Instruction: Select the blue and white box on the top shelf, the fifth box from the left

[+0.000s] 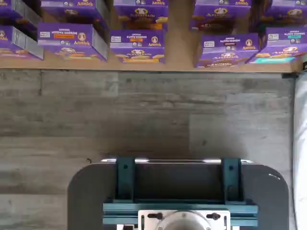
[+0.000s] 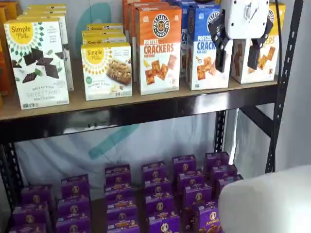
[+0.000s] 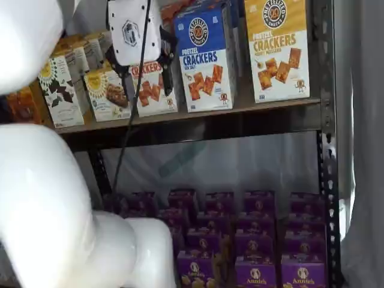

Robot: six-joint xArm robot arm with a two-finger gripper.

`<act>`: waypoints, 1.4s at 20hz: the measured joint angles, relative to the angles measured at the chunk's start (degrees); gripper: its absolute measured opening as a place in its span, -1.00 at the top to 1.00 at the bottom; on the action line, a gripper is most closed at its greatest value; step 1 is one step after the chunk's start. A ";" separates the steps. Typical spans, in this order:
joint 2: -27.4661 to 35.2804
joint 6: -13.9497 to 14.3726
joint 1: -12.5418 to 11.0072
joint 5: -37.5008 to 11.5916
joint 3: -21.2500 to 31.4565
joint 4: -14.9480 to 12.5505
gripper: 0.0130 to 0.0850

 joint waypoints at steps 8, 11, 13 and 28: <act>-2.59 -1.95 -2.91 -5.06 2.49 3.10 -1.00; -2.75 -2.02 -2.59 -7.72 3.07 2.35 -1.00; -2.60 -2.26 -2.71 -9.46 3.27 2.11 -1.00; 9.46 -4.77 -4.37 -19.02 -2.91 -1.14 -1.00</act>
